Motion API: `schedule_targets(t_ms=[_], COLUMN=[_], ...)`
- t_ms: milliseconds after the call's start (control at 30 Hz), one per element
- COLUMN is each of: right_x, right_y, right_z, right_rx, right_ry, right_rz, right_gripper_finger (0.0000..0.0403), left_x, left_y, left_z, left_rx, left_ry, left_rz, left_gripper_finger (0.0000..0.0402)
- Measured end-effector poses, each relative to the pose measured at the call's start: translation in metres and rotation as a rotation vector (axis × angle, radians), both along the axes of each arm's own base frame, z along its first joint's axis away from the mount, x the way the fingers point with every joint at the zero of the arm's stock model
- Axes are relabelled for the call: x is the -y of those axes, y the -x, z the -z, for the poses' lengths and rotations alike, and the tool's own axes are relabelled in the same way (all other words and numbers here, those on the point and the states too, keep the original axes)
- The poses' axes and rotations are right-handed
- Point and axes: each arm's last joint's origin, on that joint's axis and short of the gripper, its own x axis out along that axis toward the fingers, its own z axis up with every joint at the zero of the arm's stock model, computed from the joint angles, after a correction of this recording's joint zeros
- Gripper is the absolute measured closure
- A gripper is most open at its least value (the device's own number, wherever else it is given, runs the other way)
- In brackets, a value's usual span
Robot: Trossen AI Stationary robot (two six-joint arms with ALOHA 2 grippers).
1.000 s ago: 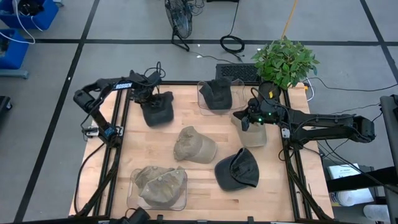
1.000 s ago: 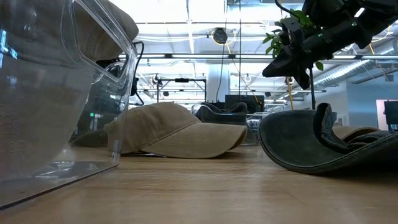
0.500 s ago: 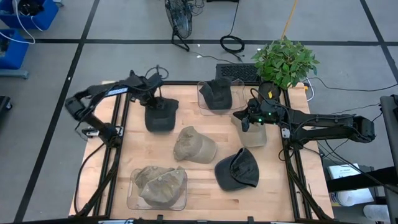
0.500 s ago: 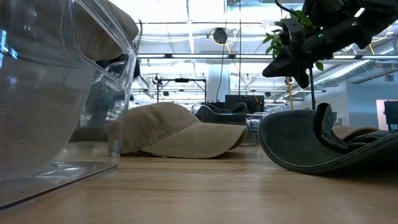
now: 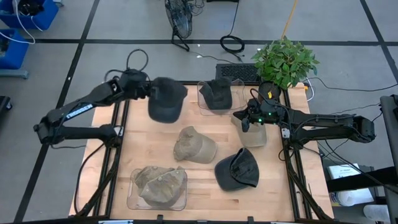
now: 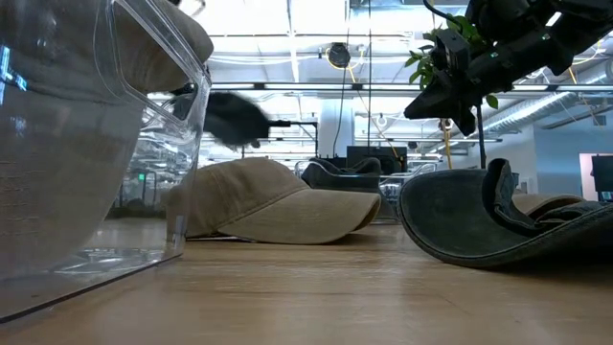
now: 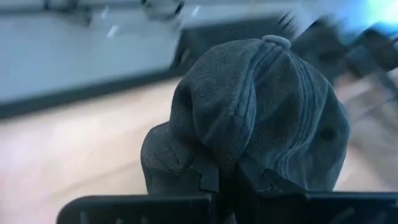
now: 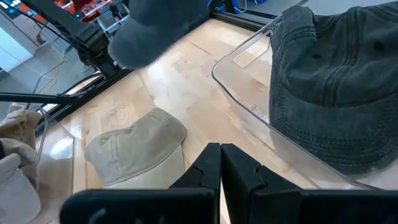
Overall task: Pick & Place hat
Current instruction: Put the dark gray cap into the top transparent bin
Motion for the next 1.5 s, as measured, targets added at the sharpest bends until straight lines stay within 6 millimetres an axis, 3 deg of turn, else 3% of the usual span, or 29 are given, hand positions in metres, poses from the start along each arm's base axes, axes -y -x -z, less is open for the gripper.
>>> schedule_targets(t_ms=[200, 433, 733, 1100, 1500], right_x=[0.000, 0.000, 0.000, 0.000, -0.002], right_y=[0.000, 0.000, 0.000, 0.000, -0.001], right_z=[0.000, 0.000, 0.000, 0.000, 0.000], right_rx=[0.000, 0.002, 0.002, 0.002, 0.024], right_ry=[0.000, -0.005, -0.005, -0.006, -0.082], right_rz=[0.001, 0.004, 0.005, 0.004, -0.036], right_gripper_finger=[0.0403, 0.0403, 0.0403, 0.0403, 0.0403], left_x=[0.006, -0.001, -0.012, -0.018, -0.022], left_y=[-0.021, -0.069, -0.131, -0.223, -0.253], left_z=[-0.020, -0.020, 0.007, 0.018, 0.063], left_rx=[0.170, 0.286, 0.383, 0.252, 0.169], left_ry=[-0.185, -0.376, -0.482, -0.552, -0.522], left_rz=[0.012, 0.019, -0.036, 0.055, 0.007], left_gripper_finger=[0.0387, 0.0387, 0.0387, 0.0387, 0.0378])
